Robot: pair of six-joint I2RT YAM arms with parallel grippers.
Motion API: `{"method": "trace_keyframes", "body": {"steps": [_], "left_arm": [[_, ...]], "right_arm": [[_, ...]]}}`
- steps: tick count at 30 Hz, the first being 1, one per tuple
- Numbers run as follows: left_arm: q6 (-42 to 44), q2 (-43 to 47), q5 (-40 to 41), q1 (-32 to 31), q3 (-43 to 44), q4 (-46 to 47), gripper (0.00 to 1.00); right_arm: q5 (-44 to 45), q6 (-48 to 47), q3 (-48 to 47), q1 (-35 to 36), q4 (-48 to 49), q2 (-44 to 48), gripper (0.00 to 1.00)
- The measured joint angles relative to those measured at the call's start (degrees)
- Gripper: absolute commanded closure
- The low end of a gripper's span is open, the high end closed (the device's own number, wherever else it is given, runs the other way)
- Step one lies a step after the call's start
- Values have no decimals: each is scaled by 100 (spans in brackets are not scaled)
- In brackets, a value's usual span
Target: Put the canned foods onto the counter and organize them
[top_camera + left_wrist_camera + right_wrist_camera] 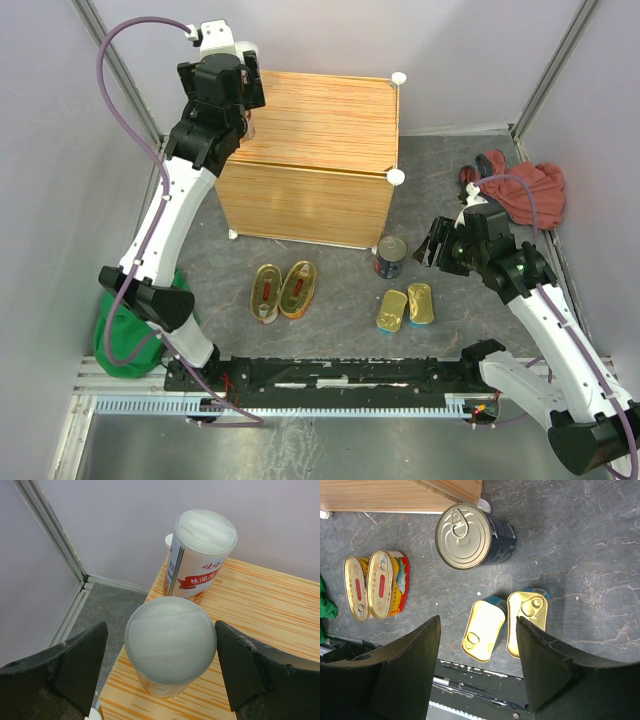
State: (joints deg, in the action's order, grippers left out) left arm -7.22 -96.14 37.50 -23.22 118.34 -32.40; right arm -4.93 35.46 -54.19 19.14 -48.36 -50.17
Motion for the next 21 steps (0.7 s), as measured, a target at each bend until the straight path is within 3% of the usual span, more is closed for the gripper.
{"method": "trace_keyframes", "body": {"steps": [4, 21], "left_arm": [[0, 22, -11, 0, 9, 0, 2], [-2, 140, -15, 0, 85, 129, 1]], "right_arm": [[4, -63, 0, 0, -26, -11, 27], [199, -234, 0, 184, -37, -197, 9]]}}
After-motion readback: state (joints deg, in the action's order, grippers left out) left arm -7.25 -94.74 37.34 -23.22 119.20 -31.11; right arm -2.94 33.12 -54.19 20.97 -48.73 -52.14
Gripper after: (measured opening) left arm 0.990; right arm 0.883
